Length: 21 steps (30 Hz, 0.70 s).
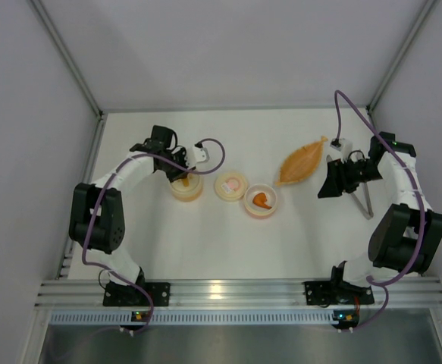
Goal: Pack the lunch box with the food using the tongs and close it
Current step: Close the box lid on the packing box.
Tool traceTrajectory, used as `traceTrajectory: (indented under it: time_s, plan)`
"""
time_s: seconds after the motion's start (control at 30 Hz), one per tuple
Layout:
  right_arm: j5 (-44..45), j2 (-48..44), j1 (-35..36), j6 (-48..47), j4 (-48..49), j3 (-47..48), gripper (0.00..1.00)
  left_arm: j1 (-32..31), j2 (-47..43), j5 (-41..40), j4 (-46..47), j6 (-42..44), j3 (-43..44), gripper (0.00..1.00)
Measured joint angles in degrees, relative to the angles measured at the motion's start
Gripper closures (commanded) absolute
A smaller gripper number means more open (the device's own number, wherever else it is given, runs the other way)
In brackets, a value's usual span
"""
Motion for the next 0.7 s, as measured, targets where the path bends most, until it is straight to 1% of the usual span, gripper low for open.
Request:
traceTrajectory:
  time_s: [0.07,0.23,0.27,0.3,0.33,0.37,0.4,0.43,0.47,0.5,0.53,0.63,0.7]
  plan:
    - [0.0,0.0,0.0,0.0,0.0,0.0,0.44,0.2,0.0,0.2,0.2,-0.5,0.1,0.72]
    - [0.0,0.0,0.0,0.0,0.0,0.0,0.44,0.6,-0.3,0.4,0.6,-2.3,0.1,0.70]
    - [0.0,0.0,0.0,0.0,0.0,0.0,0.44,0.8,-0.3,0.4,0.5,-2.6,0.3,0.66]
    - [0.0,0.0,0.0,0.0,0.0,0.0,0.44,1.0,-0.2,0.3,0.3,-3.0,0.5,0.65]
    - [0.0,0.0,0.0,0.0,0.0,0.0,0.44,1.3,-0.1,0.3,0.0,-3.6,0.8,0.60]
    - [0.0,0.0,0.0,0.0,0.0,0.0,0.44,1.7,0.0,0.3,-0.5,-3.9,1.3,0.59]
    - [0.0,0.0,0.0,0.0,0.0,0.0,0.44,2.2,0.2,0.3,-1.2,-4.3,1.9,0.47]
    - [0.0,0.0,0.0,0.0,0.0,0.0,0.44,2.7,0.3,0.3,-2.1,-4.6,2.4,0.44]
    - [0.0,0.0,0.0,0.0,0.0,0.0,0.44,3.3,0.4,0.1,-2.7,-5.4,2.9,0.33]
    - [0.0,0.0,0.0,0.0,0.0,0.0,0.44,3.8,0.5,0.1,-3.8,-5.7,3.5,0.26]
    - [-0.1,0.0,0.0,0.0,-0.1,0.0,0.44,4.2,0.5,0.1,-5.0,-6.2,4.0,0.23]
    - [-0.2,0.1,0.0,0.0,-0.1,0.1,0.44,5.0,0.5,0.3,-9.2,-8.0,5.5,0.20]
    - [-0.6,0.4,0.0,0.0,-0.1,0.2,0.44,5.0,0.5,0.8,-11.6,-9.1,6.7,0.20]
